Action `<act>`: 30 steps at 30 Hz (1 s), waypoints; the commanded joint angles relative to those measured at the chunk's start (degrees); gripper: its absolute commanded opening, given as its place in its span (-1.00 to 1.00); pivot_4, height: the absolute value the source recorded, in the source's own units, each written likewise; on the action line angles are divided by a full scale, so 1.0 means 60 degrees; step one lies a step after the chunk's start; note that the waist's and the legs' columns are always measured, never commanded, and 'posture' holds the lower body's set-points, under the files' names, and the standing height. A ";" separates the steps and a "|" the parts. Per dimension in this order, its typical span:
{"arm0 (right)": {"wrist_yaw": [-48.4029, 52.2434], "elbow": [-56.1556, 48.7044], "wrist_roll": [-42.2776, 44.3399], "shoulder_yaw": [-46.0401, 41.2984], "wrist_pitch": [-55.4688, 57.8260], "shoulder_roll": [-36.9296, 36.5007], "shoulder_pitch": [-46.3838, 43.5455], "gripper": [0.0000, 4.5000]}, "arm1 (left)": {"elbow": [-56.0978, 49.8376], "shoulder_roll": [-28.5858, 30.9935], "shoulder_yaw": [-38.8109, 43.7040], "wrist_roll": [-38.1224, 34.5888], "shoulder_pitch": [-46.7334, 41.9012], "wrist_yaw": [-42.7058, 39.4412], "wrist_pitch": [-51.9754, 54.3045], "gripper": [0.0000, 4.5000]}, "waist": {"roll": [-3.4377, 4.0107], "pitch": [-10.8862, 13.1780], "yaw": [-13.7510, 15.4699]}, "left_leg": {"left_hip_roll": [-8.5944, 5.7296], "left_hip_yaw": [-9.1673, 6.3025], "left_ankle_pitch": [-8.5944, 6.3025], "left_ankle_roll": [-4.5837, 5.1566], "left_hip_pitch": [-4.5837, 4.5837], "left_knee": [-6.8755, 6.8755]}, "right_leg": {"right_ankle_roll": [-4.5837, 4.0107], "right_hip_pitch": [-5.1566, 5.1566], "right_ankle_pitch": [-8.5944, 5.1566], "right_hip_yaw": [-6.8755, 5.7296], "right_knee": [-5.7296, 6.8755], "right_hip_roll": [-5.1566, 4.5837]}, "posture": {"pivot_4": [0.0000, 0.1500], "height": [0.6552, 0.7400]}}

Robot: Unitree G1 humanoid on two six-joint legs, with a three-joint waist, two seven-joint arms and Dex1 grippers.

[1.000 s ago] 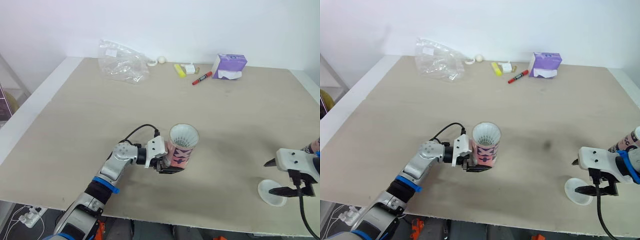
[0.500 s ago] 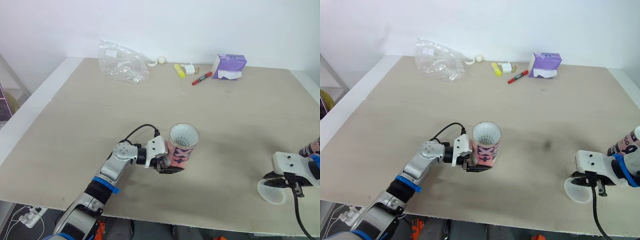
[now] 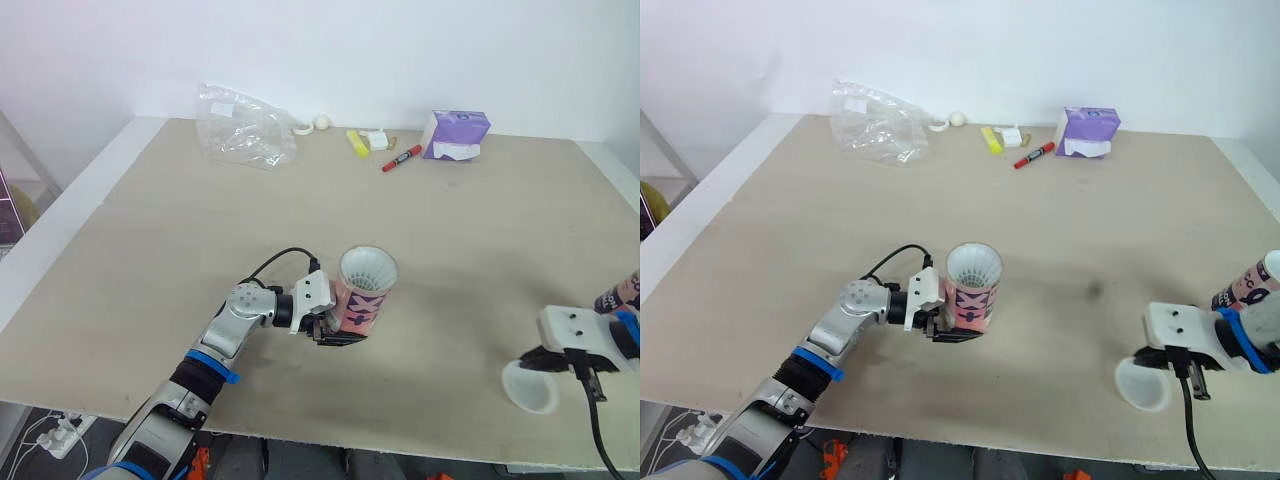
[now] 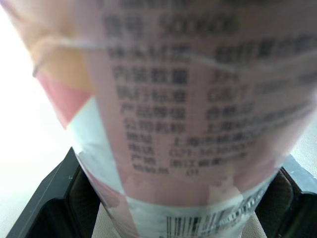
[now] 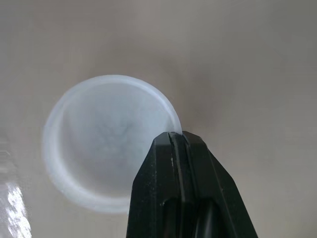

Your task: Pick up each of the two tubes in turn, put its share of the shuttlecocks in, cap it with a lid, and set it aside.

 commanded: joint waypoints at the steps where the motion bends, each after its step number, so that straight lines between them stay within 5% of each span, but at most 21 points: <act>1: 0.0183 -0.1376 0.1041 -0.0308 0.0686 -0.0433 -0.1738 -0.99 | 0.0652 0.0123 -0.0107 0.0396 -0.0079 0.0061 0.0132 0.69 | 0.0018 -0.0010 -0.0018 | 0.0000 0.0000 0.0002 -0.0003 0.0000 0.0007 | 0.0001 0.0002 0.0001 0.0000 0.0000 -0.0002 | 1.00 1.00; 7: 0.0309 -0.2128 0.1724 0.1674 0.1546 0.1261 -0.7393 -0.99 | 0.1244 -0.0041 -0.0101 0.0384 -0.0553 0.0014 0.0150 0.69 | -0.0057 -0.0017 -0.0137 | 0.0000 0.0013 -0.0002 -0.0045 0.0027 0.0002 | -0.0002 0.0001 -0.0002 -0.0005 -0.0011 -0.0021 | 1.00 1.00; 10: 0.0432 -0.2048 0.1606 0.2355 0.1694 0.1995 -0.8459 -0.99 | 0.1346 -0.0091 -0.0140 0.0421 -0.0584 0.0020 0.0088 0.69 | -0.0064 -0.0022 -0.0190 | -0.0003 0.0043 0.0005 -0.0050 0.0006 0.0004 | -0.0005 -0.0008 0.0003 -0.0012 -0.0035 -0.0055 | 1.00 1.00; 30: 0.0462 -0.0258 -0.0062 0.3654 -0.0892 0.4197 -0.9222 -0.99 | 0.1122 0.0073 -0.0143 0.0512 -0.0351 0.0138 0.0147 0.69 | -0.0079 -0.0022 -0.0138 | -0.0001 0.0048 0.0025 -0.0018 -0.0037 -0.0011 | 0.0020 -0.0011 0.0014 -0.0019 -0.0021 -0.0050 | 1.00 1.00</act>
